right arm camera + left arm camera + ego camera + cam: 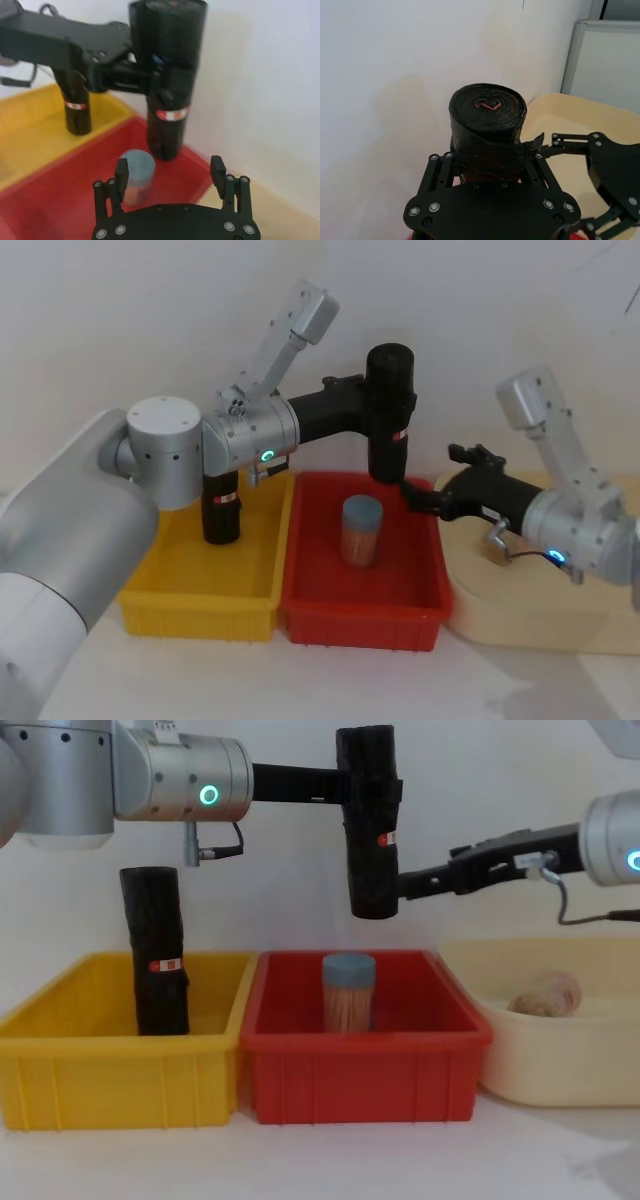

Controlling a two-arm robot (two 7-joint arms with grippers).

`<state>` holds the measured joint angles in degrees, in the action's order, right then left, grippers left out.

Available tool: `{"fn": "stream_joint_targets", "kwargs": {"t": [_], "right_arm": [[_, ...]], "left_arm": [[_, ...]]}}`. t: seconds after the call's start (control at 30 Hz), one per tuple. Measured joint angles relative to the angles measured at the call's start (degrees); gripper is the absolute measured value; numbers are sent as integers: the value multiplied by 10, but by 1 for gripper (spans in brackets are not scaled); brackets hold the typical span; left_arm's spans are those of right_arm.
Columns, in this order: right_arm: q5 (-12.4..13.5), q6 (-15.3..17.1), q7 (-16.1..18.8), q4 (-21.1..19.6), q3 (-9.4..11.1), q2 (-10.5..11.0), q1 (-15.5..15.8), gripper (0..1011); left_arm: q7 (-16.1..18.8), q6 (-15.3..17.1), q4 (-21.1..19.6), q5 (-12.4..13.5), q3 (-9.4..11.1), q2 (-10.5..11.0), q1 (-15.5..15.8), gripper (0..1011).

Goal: Pick up the garbage bag with the one hand and transfer it to the other hand.

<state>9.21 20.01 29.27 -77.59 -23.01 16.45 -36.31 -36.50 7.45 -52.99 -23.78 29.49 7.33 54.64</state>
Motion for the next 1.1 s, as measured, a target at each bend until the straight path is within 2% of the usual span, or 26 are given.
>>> {"fn": "stream_joint_targets", "kwargs": {"t": [0.47, 0.8, 0.93, 1.0, 1.1], "right_arm": [[11, 4, 10, 59, -21, -37, -41, 1005], [9, -7, -6, 145, -36, -73, -84, 1004], [7, -22, -19, 192, -37, -92, -108, 1004], [7, -24, -21, 199, -37, -95, -112, 1004], [6, -38, -31, 239, -35, -110, -131, 1004]], "left_arm": [[-2, -2, 6, 0, 2, -2, 4, 521], [-3, -2, 7, 0, 2, -3, 4, 519], [-3, -3, 7, 0, 2, -3, 5, 519], [-3, -3, 7, 0, 2, -3, 5, 519], [-3, -3, 8, 0, 2, -3, 5, 519]]}}
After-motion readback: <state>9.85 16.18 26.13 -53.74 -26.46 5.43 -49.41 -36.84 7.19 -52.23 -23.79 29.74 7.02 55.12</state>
